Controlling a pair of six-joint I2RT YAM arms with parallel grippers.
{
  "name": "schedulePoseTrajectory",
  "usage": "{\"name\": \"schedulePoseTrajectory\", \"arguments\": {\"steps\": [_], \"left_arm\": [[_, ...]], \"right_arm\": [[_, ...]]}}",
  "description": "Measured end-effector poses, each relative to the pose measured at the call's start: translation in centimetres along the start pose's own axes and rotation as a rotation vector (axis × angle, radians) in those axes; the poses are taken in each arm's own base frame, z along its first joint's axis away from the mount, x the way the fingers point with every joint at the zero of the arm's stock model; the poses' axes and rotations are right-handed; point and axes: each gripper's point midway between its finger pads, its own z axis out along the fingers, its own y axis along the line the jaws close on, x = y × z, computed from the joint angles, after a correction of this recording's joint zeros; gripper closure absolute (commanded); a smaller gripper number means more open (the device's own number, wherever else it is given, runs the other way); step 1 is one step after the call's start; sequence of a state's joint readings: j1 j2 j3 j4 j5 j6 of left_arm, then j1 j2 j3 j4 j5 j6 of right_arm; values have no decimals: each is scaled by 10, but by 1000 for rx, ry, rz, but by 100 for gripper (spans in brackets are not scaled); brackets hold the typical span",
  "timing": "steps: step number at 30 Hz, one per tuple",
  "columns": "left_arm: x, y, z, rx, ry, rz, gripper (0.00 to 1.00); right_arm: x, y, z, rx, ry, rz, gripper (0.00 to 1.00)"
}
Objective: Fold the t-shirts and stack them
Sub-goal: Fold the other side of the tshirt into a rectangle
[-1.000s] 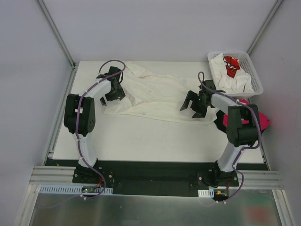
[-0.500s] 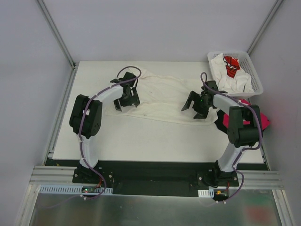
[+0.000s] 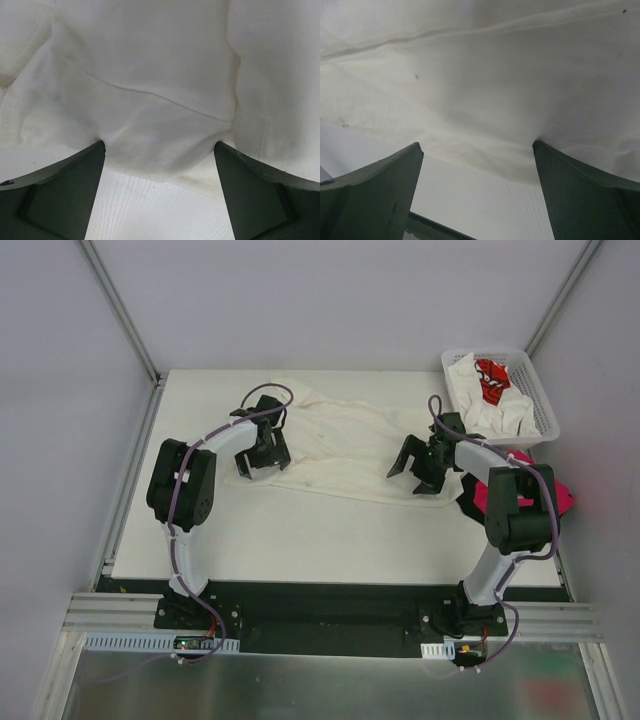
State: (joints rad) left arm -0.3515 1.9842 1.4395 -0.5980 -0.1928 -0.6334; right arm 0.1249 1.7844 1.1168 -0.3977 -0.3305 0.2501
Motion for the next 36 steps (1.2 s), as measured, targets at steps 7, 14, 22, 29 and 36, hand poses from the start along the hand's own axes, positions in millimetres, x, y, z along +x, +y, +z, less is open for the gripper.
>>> {"name": "schedulePoseTrajectory", "arguments": {"steps": [7, 14, 22, 29, 36], "left_arm": [[9, 8, 6, -20, 11, 18, 11], [20, 25, 2, -48, 3, 21, 11], [37, 46, -9, -72, 14, 20, 12], [46, 69, -34, -92, -10, 13, 12], [41, 80, -49, -122, -55, 10, 12]], "right_arm": [[1, -4, -2, 9, 8, 13, 4], [4, -9, -4, 31, 18, 23, 4], [16, -18, -10, 66, 39, 28, 4], [19, -27, -13, 99, 43, 24, 4], [20, -28, -14, 107, 43, 19, 4]]}}
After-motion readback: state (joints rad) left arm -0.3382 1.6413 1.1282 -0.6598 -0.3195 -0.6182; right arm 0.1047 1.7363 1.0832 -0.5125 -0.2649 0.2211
